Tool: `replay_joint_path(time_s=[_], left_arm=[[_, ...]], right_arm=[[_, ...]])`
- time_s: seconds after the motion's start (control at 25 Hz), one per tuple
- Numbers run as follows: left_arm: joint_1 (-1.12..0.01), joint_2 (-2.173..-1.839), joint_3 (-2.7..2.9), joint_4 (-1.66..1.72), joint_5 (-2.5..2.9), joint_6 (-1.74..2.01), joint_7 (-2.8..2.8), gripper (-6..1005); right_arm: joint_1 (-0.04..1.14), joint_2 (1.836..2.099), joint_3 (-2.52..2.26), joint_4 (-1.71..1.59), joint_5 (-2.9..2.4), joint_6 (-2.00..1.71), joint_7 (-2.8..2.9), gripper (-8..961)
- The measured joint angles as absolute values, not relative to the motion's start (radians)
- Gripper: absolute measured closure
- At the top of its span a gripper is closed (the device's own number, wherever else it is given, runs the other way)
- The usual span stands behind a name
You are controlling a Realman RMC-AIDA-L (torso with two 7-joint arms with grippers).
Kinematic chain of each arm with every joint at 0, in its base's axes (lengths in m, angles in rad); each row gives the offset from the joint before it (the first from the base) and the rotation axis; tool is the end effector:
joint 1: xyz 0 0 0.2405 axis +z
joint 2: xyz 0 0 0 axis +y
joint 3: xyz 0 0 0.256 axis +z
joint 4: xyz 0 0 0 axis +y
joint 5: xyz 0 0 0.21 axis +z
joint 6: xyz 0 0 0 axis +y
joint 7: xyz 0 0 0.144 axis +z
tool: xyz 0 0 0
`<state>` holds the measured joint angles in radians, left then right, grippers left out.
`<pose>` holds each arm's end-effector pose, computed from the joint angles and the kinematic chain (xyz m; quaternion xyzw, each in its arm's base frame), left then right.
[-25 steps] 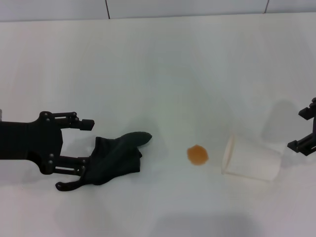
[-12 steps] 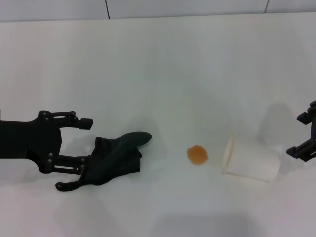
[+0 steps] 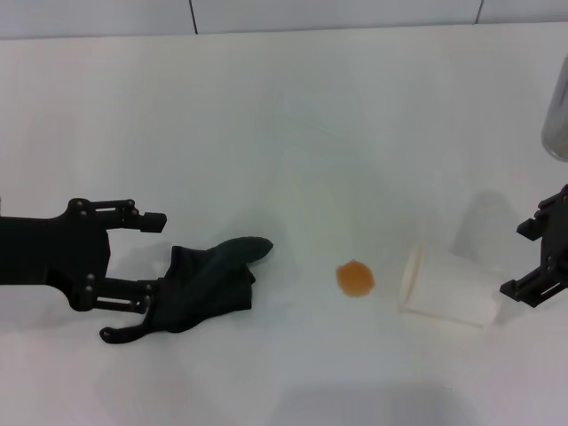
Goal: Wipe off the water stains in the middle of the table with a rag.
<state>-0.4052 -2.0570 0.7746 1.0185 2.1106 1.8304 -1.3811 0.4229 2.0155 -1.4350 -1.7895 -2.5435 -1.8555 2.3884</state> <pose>-0.2652 0.2901 0.0455 -0.9819 -0.1049 -0.1416 0.0700 0.1704 0.2950 0.0519 -0.9445 0.1882 -0.2272 0.1442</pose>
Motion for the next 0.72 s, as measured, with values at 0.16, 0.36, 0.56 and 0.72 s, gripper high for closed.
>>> replay_joint_path(time_s=[0.16, 0.36, 0.56, 0.72], left_arm=[[-0.406, -2.057, 0.775, 1.018, 2.111, 1.828, -1.381, 170], [-0.406, -2.059, 0.775, 1.019, 2.111, 1.828, -1.381, 170], [-0.407, -2.06, 0.775, 1.019, 2.111, 1.828, -1.381, 170], [-0.407, -2.06, 0.775, 1.019, 2.111, 1.828, -1.381, 169]], right_arm=[[0.424, 2.017, -1.447, -1.787, -2.541, -1.842, 2.395, 167], [0.426, 2.017, -1.463, -1.767, -2.537, -1.818, 2.4, 168], [0.43, 2.017, -1.49, -1.735, -2.536, -1.796, 2.401, 169], [0.431, 2.02, -1.507, -1.727, -2.533, -1.775, 2.401, 170]])
